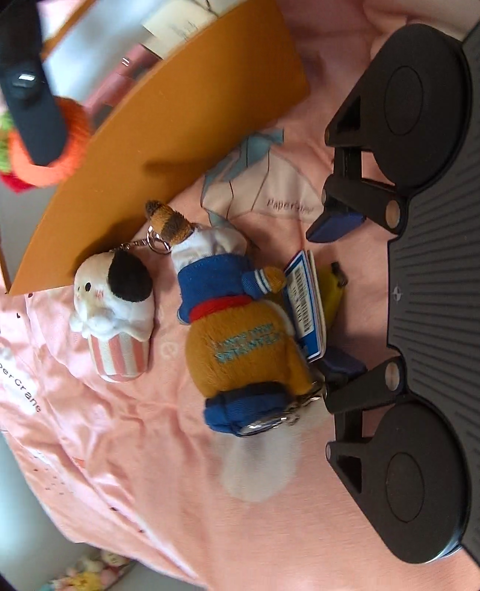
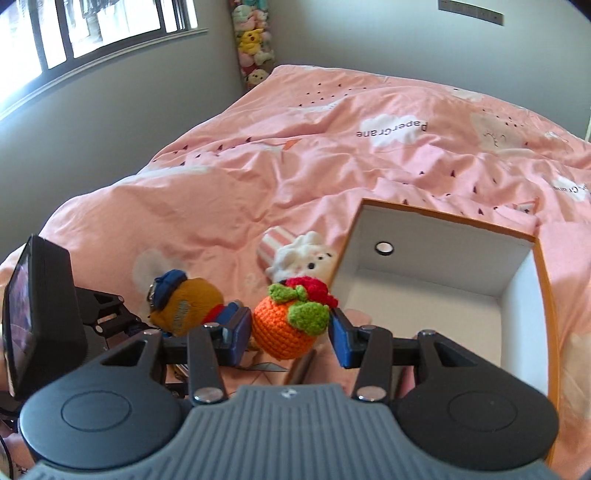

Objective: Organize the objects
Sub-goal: 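Hold the persimmon up with the right gripper while the left grasps the yellow tape measure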

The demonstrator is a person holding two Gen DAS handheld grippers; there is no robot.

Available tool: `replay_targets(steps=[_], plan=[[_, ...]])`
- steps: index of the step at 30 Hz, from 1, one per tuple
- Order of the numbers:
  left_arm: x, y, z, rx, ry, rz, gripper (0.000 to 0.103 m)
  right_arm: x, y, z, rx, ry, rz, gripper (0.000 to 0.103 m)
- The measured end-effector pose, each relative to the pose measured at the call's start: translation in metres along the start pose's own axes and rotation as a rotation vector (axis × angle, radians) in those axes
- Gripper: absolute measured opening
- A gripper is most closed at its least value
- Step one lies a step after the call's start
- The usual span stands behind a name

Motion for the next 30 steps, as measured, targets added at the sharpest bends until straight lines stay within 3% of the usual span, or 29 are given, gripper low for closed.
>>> replay_targets(steps=[6,10,14,23,30], plan=[[-0.007,0.015,0.01,-0.097,0.048,-0.018,0.074,0.004,0.002,0.018,-0.003,0.037,0.006,0.048],[-0.009,0.019,0.009,-0.11,0.049,-0.009,0.074,0.009,0.006,0.028,-0.005,0.057,-0.007,0.048],[-0.012,0.024,0.007,-0.091,0.026,0.003,0.067,0.014,0.008,0.037,-0.008,0.085,-0.012,0.048],[-0.004,0.01,0.008,-0.07,-0.018,0.055,0.066,0.021,0.004,0.05,0.021,0.12,-0.004,0.048],[0.004,-0.029,0.016,0.028,-0.059,0.156,0.065,0.03,-0.01,0.061,0.053,0.125,0.016,0.048]])
Point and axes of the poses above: each gripper's, at about its wrist camera, not at the fingertips, and y roughly the way its jaws point, z to its right, x to its underside, the point moved 1 cm from there along y, roughly the way its jaws point, and after that the axes turned 10 degrees about -z, right-handed, at the moved point
